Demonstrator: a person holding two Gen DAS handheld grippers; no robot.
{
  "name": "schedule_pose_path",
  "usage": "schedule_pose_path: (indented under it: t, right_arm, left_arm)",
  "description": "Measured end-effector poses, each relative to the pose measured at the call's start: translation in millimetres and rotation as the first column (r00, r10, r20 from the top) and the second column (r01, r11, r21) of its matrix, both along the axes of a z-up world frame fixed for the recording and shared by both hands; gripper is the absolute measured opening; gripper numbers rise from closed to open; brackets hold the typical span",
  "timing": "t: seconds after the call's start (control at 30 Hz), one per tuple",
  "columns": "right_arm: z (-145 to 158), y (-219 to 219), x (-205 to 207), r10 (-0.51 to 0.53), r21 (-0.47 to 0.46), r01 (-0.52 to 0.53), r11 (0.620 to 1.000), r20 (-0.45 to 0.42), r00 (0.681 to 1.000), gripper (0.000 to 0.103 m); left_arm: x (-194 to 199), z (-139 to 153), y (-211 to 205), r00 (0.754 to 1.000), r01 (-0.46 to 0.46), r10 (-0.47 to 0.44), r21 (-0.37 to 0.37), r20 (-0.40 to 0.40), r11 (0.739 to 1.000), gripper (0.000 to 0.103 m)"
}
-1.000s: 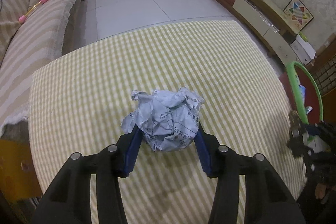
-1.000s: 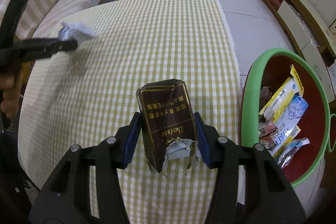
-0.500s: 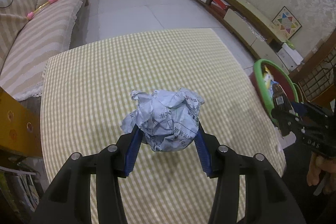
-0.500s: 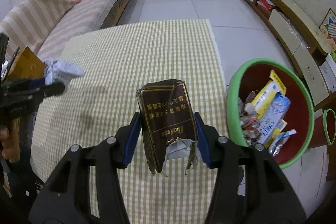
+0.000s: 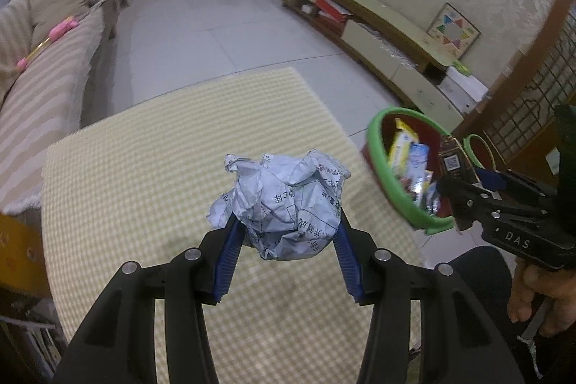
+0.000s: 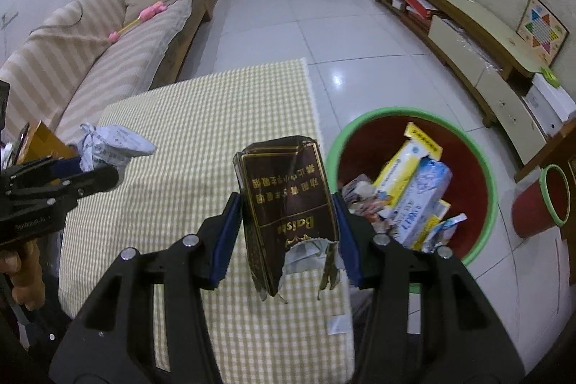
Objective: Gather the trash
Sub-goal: 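Carry the crumpled foil and brown package over the bin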
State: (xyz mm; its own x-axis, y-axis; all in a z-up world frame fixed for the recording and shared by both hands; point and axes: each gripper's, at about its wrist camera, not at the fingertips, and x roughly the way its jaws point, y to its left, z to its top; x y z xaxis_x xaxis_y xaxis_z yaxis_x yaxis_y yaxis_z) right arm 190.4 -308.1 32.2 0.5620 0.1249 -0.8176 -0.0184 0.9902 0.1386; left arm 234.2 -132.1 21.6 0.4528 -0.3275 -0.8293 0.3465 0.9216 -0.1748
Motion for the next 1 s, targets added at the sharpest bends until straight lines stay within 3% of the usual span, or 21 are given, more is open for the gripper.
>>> schedule_pose_path:
  t: [0.33,0.67,1.0]
  right_arm:
    - [3,-58,-2,-0.100,0.020,0.100,0.995,0.013,0.995,0.049]
    - [-5,-123,0,-0.209,0.031,0.209,0.977,0.002,0.978,0.049]
    - [-20,-152,7,-0.249,0.044,0.250,0.967,-0.020,0.968,0.049]
  left_arm:
    - [17,16,-72,0.994,0.105,-0.105,-0.005,0.023,0.994,0.046]
    - [28,5,-145,0.980,0.198,-0.198,-0.020,-0.001,0.980,0.046]
    - [39,-11,-186,0.971,0.236,-0.237,-0.027,-0.027,0.971,0.046]
